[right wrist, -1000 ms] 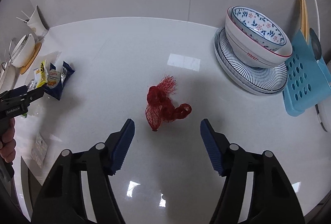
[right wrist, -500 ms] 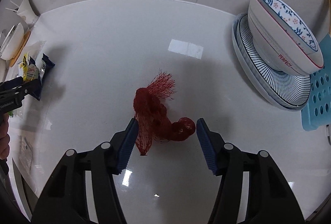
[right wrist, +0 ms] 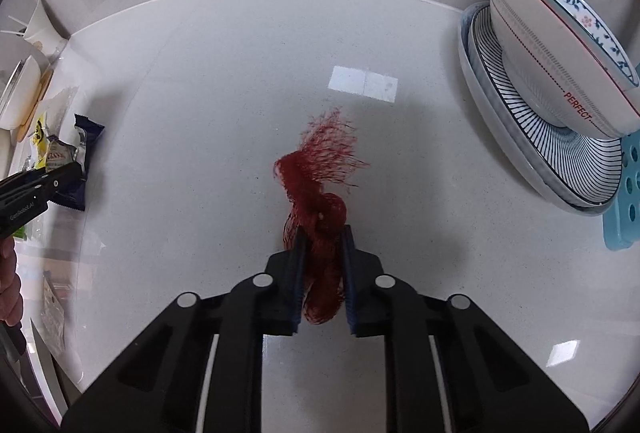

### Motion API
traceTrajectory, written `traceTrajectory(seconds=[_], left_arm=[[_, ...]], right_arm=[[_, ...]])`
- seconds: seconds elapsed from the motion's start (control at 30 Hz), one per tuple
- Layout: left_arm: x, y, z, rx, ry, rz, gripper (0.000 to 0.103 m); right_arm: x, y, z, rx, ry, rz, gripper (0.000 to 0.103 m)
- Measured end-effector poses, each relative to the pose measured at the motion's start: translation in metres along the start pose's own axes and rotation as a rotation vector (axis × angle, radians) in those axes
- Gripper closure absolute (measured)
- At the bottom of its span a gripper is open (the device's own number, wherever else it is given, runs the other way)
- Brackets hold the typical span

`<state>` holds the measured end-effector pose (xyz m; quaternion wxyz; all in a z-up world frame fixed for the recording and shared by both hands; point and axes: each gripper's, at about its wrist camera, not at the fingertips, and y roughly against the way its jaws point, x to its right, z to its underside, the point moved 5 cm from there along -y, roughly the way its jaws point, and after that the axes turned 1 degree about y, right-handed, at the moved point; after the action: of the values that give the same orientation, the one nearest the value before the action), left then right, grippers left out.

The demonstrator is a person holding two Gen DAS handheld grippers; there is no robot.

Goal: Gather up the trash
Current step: 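Grasp the blue cookie wrapper with the left tool while the right tool grasps the red mesh net, then carry the cookie wrapper and red mesh net down over the wastebasket with both tools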

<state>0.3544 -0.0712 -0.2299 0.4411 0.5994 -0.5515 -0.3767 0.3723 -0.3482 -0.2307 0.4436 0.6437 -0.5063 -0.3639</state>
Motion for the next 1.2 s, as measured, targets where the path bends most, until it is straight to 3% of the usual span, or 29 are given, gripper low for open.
traceTrajectory(seconds=[0.2, 1.2], left_arm=[[-0.001, 0.011, 0.006, 0.022, 0.004, 0.025, 0.084], [0.003, 0.096, 0.059, 0.127, 0.059, 0.103, 0.089]], right_arm=[[0.002, 0.006, 0.005, 0.021, -0.022, -0.031, 0.090], [-0.028, 0.086, 0.041, 0.152, 0.025, -0.024, 0.090]])
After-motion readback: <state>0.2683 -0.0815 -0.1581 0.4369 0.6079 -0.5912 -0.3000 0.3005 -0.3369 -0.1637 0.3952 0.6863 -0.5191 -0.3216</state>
